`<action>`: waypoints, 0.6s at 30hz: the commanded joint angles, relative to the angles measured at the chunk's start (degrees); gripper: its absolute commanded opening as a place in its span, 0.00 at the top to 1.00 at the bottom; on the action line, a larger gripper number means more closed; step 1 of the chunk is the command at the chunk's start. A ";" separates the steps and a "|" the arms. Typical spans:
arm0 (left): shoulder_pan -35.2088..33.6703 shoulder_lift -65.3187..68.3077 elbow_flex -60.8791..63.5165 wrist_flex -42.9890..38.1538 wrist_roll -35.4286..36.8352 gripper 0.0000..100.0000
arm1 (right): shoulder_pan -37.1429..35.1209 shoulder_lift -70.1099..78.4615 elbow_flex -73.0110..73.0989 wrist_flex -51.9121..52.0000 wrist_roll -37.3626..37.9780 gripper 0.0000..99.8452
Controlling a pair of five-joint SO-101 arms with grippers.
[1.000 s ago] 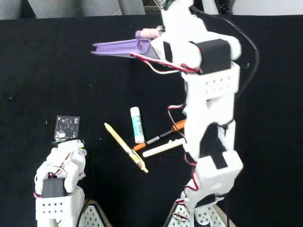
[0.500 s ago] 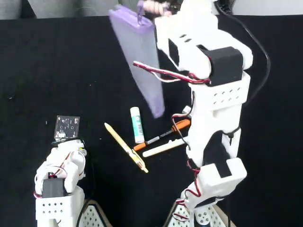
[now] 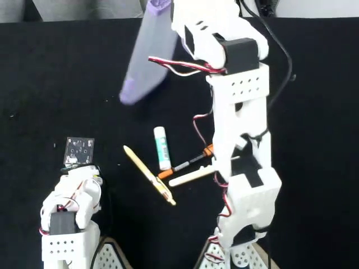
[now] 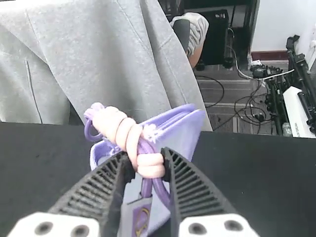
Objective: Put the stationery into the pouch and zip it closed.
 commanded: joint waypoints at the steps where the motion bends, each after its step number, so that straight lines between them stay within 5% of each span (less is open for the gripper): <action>1: 0.84 0.09 1.27 0.18 0.26 0.97 | -0.53 -1.19 -0.66 1.41 -0.35 0.96; 18: 0.84 0.09 1.27 0.18 0.26 0.97 | -0.62 -2.68 2.86 28.22 11.52 0.96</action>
